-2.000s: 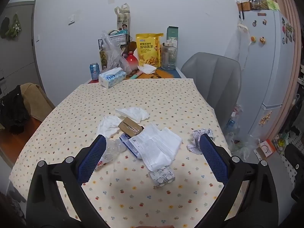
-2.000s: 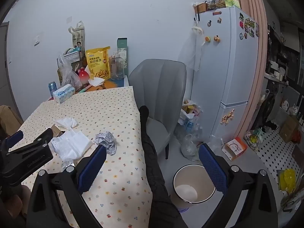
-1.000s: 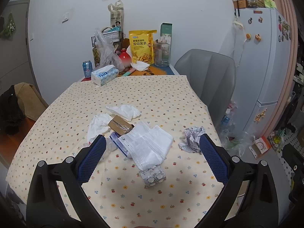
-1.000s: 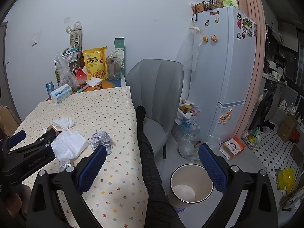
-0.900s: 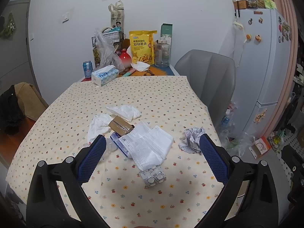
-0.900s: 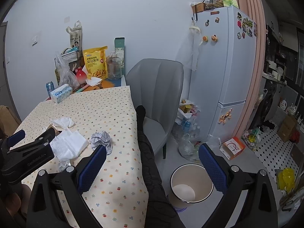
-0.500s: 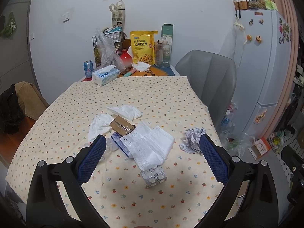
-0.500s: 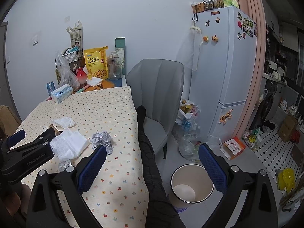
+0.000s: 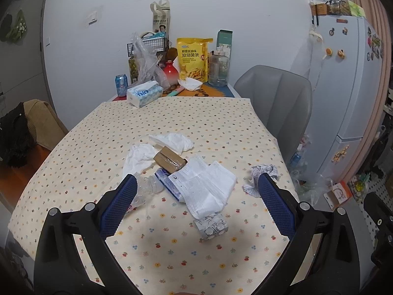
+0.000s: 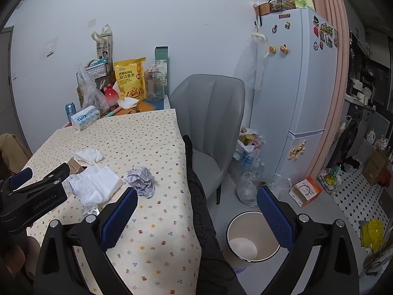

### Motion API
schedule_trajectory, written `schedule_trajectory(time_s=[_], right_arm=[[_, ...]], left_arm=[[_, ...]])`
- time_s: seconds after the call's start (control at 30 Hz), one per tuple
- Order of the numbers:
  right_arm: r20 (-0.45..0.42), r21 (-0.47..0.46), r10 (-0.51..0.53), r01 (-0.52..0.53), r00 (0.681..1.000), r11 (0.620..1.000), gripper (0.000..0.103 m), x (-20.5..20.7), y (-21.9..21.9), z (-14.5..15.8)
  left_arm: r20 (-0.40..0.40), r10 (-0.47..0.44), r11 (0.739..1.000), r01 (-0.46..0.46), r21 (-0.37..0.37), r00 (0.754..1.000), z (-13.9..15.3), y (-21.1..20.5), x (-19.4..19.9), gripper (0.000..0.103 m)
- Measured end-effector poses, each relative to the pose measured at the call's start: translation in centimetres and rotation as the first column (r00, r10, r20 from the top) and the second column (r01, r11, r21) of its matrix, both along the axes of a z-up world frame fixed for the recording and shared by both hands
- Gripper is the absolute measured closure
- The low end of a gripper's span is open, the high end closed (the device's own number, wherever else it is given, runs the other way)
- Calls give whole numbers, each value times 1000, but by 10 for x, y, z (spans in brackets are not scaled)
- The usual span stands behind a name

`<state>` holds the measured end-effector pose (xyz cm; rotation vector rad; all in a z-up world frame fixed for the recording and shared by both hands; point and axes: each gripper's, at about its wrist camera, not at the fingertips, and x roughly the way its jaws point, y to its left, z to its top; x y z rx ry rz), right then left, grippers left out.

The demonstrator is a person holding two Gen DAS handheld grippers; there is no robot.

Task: Collect trash
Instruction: 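Move both tools toward the trash items on the table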

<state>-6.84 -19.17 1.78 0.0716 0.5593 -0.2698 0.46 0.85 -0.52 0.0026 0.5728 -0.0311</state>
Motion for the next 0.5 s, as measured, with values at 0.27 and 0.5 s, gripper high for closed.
schedule_trajectory(time_s=[0.27,0.5], right_arm=[[4,-1,0,0,1000,1000,8,-1,1,-1],[3,1,5,-5,1000,1000,8,0,1,0]], left_arm=[[0,2,1000,-2,-8,1000,0,2,0,5],[15,3,1000,-3,-5,1000,4,1,-4,5]])
